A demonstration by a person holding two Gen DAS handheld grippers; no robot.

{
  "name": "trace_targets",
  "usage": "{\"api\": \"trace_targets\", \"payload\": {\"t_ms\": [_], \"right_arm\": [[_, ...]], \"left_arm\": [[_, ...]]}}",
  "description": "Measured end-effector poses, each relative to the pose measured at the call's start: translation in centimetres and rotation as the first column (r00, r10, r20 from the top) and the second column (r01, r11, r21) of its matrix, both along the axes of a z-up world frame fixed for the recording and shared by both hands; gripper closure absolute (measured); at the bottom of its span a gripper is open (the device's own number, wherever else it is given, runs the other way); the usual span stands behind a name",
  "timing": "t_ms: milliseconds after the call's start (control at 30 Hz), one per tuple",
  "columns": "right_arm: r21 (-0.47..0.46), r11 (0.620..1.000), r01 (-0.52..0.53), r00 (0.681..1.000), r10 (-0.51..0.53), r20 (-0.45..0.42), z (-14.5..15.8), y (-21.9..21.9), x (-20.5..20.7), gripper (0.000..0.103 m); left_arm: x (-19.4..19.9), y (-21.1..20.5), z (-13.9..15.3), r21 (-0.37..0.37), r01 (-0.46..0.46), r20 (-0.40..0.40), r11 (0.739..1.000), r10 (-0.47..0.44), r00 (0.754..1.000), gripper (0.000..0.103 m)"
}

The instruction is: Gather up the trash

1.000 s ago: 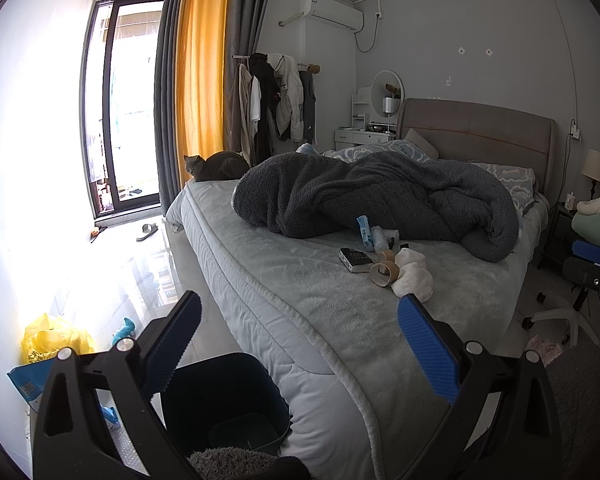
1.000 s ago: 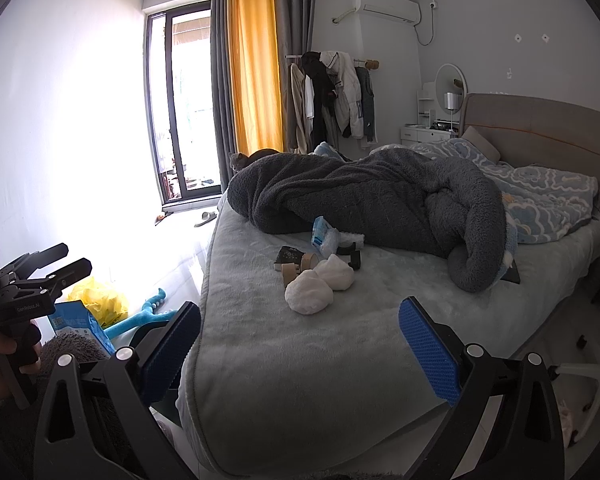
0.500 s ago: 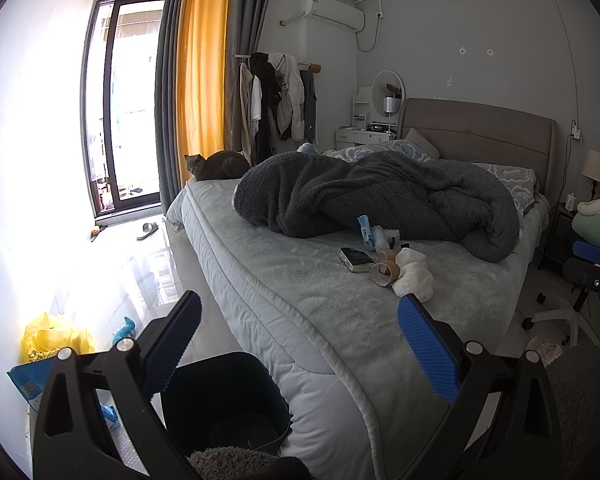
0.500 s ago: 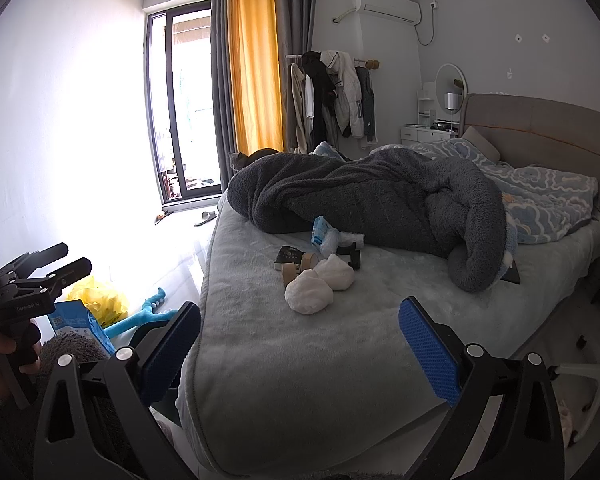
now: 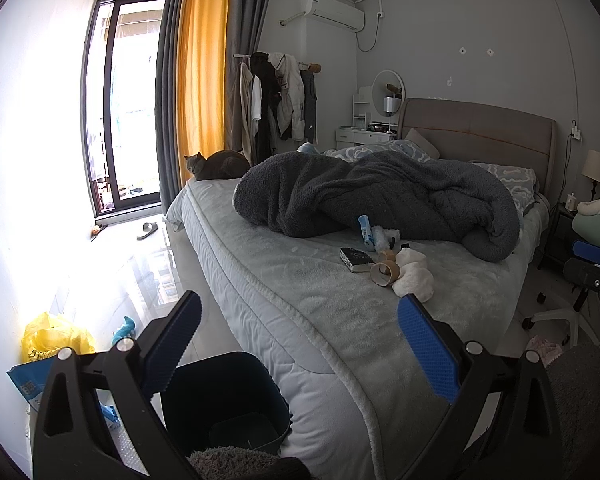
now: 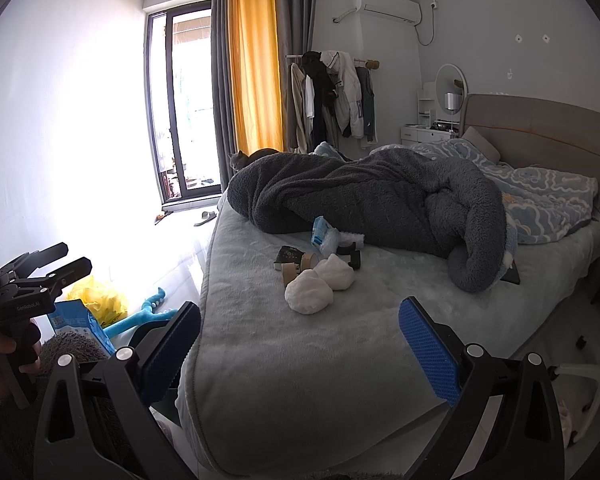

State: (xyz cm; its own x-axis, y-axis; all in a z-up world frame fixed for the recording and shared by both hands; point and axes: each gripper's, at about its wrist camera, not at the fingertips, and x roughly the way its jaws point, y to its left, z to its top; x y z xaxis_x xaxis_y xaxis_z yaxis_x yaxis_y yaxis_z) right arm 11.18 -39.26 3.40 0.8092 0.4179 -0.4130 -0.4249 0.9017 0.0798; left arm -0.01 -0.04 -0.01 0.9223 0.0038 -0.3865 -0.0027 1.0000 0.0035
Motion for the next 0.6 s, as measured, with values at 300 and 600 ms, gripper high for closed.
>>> {"api": "trace_targets", "payload": {"t_ms": [300,600], "right_arm": [[0.019,1.0,-0.016,1.0,0.017,-0.003,0.3,-0.3,-0.1,0.003],[0.021,0.999,0.046,0.998,-0.047,0.031,1.7,-1.7,0.6,0.003]], "left_arm": [[-0.2,0.6,0.0,-0.006,-0.002,-0.005,1.0,0.002,1.0,0.003],[0.6,0.5,0.8,-0.017,0.024,-0.013,1.0,-0.024,1.0,0.003]]}}
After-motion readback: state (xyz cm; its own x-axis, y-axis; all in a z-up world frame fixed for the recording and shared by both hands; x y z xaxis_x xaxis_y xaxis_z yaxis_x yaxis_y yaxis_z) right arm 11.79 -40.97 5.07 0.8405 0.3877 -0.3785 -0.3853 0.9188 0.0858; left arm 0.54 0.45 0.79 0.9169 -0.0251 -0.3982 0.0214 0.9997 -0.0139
